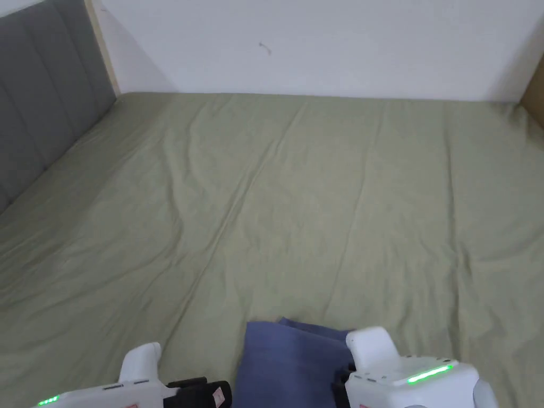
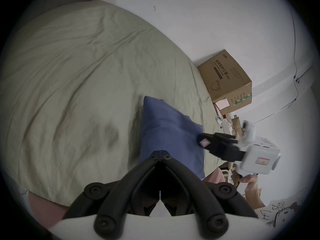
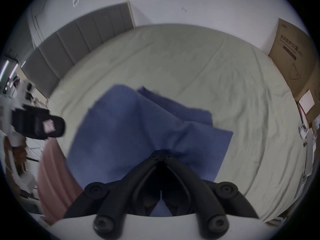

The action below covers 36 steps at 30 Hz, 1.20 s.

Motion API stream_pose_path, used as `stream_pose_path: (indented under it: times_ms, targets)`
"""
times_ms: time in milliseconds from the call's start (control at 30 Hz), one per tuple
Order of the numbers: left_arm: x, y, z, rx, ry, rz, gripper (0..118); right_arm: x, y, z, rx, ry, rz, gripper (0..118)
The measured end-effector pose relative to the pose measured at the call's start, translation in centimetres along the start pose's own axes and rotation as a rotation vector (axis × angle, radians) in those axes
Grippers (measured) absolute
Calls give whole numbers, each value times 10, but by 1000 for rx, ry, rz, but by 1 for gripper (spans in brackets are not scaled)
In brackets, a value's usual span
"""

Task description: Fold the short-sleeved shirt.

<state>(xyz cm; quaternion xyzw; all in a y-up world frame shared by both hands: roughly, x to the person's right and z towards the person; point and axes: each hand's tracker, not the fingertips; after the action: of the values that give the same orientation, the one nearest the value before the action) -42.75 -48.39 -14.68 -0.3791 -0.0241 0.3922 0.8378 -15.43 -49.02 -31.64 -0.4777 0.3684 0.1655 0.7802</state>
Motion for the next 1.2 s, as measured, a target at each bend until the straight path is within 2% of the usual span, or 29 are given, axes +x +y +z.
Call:
stream_pose_path:
  times_ms: [33,67,100,133,167,200,233,267,367,500,567,600,667,700,733,767,800,833,900,1033,1100,1200]
  targets:
    - [-2,0,-1,-5,-9,1,0,0,-3,-6,-8,-17,18,0]
    - [0,-1,-2,-13,-16,9,6,-1,-4,-10,6,-16,16,0]
    - [-3,-1,-4,-17,-20,24,20,0,-3,-8,12,-13,13,0]
    - [-6,1,-6,-26,-35,34,40,1,-2,-7,16,-13,15,0]
    - [-10,2,-8,-32,-49,43,74,1,0,-7,14,-15,22,0]
    - [-13,2,-12,-38,-73,59,97,1,1,-8,8,-19,35,0]
    - [-15,3,-16,-53,-86,64,113,1,1,-10,8,-20,46,0]
    - [-16,6,-23,-70,-88,68,118,0,0,-9,8,-21,53,0]
    - [-19,14,-38,-91,-161,63,117,4,1,-9,9,-12,20,0]
    - [-31,28,-72,-171,-223,188,117,9,-2,-7,15,15,-23,0]
    - [-30,30,-88,-189,-309,211,117,11,-2,-7,14,22,-34,0]
    - [-34,31,-99,-212,-366,219,116,11,-2,-7,14,25,-37,0]
    - [-30,31,-114,-260,-379,224,108,11,-2,-7,14,28,-45,0]
    - [-26,29,-121,-263,-370,207,100,12,-2,-7,15,30,-50,0]
    - [-15,26,-124,-253,-342,191,85,13,-3,-7,16,32,-53,0]
    - [-11,23,-127,-233,-322,193,35,13,-4,-7,18,33,-57,0]
    - [-12,21,-133,-228,-268,208,23,14,-4,-8,16,32,-61,0]
    - [-16,19,-141,-259,-206,225,23,14,-4,-8,14,29,-63,0]
    - [-32,19,-145,-249,-324,326,23,15,-3,-8,8,27,-59,0]
    - [-7,23,-133,-277,-235,169,23,18,0,1,16,64,-104,0]
    - [-2,30,-126,-286,-214,152,23,17,1,11,29,55,-111,0]
    - [-1,45,-104,-253,-119,60,23,15,6,32,63,14,-46,0]
